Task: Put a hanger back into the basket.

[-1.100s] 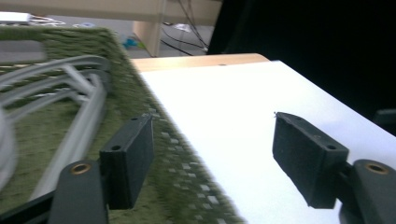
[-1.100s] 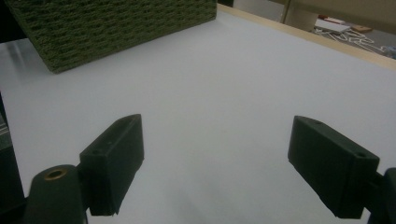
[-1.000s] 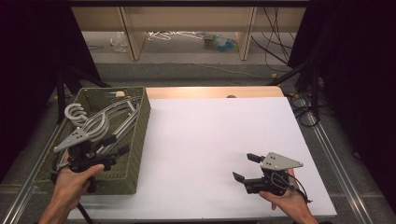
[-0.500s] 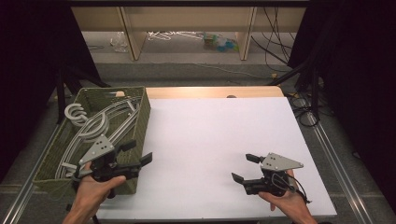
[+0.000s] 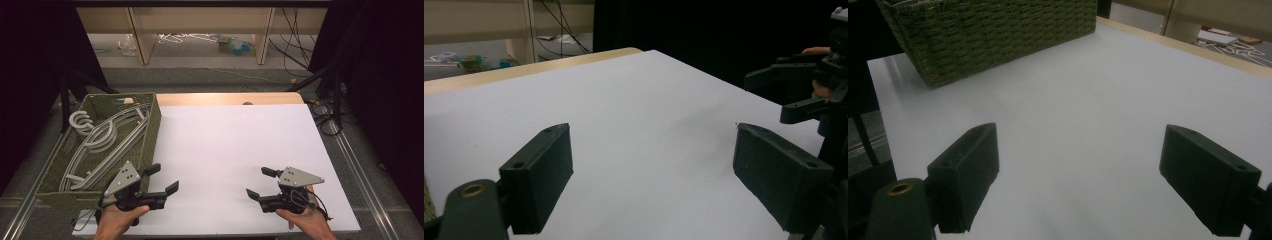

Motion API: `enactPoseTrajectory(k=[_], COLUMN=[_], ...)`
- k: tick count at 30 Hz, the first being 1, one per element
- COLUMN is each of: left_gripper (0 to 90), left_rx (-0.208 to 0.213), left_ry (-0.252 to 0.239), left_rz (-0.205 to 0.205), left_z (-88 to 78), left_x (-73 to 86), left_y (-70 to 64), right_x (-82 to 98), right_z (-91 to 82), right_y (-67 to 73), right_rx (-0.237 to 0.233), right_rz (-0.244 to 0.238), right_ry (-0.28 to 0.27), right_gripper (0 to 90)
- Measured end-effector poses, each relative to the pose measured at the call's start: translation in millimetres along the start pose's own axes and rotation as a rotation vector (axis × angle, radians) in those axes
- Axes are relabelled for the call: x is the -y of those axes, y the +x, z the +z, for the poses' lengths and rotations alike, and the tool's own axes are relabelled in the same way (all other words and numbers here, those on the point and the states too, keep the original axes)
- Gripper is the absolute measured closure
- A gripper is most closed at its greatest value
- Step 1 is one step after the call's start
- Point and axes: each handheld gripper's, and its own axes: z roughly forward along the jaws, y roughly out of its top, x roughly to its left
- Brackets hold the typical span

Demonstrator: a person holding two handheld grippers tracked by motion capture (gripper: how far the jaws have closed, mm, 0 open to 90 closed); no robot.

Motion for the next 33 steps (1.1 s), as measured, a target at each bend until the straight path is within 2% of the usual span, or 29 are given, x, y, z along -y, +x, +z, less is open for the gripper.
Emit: enactPoseTrajectory(k=[1, 3, 5, 7, 8, 9, 10, 12, 13, 20, 24, 25, 26, 28, 29, 30, 33], left_gripper=[15.9, 15.9, 15.9, 15.9, 15.9, 15.9, 15.9, 15.9, 15.9, 15.9, 15.9, 15.9, 15.9, 15.9, 15.9, 15.9, 15.9], left_rx=[-0.006, 0.006, 0.001, -0.011, -0.008, -0.010, -0.017, -0.014, -0.016, -0.013, -0.022, -0.021, -0.022, -0.028, -0.028, -0.021, -0.015], left_ry=[0.006, 0.012, 0.000, -0.011, -0.005, -0.008, 0.004, 0.002, -0.002, -0.006, -0.002, -0.001, -0.002, -0.002, -0.002, -0.001, -0.003], left_rz=[0.012, 0.039, 0.055, 0.054, 0.095, 0.083, 0.096, 0.098, 0.097, 0.082, 0.081, 0.083, 0.060, 0.049, 0.049, 0.074, 0.080], left_z=[0.7, 1.1, 0.2, -0.3, -0.5, 0.7, -0.3, -0.4, -0.5, -1.3, -0.7, -0.5, 0.0, 0.5, 0.5, 0.4, 0.4], left_x=[3.0, 6.3, 7.9, 10.2, 10.6, 12.2, 12.2, 12.2, 12.1, 11.7, 12.2, 12.4, 13.3, 13.5, 13.5, 12.9, 12.5], left_y=[-0.4, -0.1, -0.8, -2.2, -0.6, -1.1, -0.4, 0.4, 0.0, 0.1, 1.8, 2.2, 1.4, 1.3, 1.3, 2.7, 3.0], right_x=[0.4, 0.9, 2.4, 4.0, 5.2, 6.0, 7.4, 9.6, 10.5, 11.3, 11.5, 11.9, 11.8, 11.6, 11.6, 12.0, 12.4], right_z=[0.0, -3.7, -8.0, -11.9, -14.0, -16.9, -18.0, -23.0, -23.7, -24.3, -24.2, -22.7, -22.7, -23.8, -23.8, -23.8, -22.6], right_y=[1.0, 2.7, 4.5, 4.3, 4.6, 4.3, 4.0, 2.5, 2.5, 2.0, 1.9, 1.7, 1.7, 1.4, 1.4, 1.5, 1.8], right_rx=[-0.014, 0.004, -0.007, 0.009, 0.007, 0.018, 0.016, 0.026, 0.044, 0.035, 0.037, 0.035, 0.036, 0.044, 0.044, 0.046, 0.045], right_rz=[0.008, 0.003, 0.020, 0.018, 0.033, 0.038, 0.050, 0.061, 0.065, 0.070, 0.073, 0.074, 0.075, 0.069, 0.069, 0.064, 0.069], right_ry=[-0.001, -0.002, -0.009, -0.027, -0.027, -0.031, -0.048, -0.050, -0.057, -0.044, -0.051, -0.066, -0.067, -0.052, -0.052, -0.048, -0.053], right_gripper=[16.9, 16.6, 16.3, 16.0, 15.9, 15.8, 15.8, 15.8, 15.7, 15.6, 15.6, 15.6, 15.7, 15.6, 15.6, 15.7, 15.7])
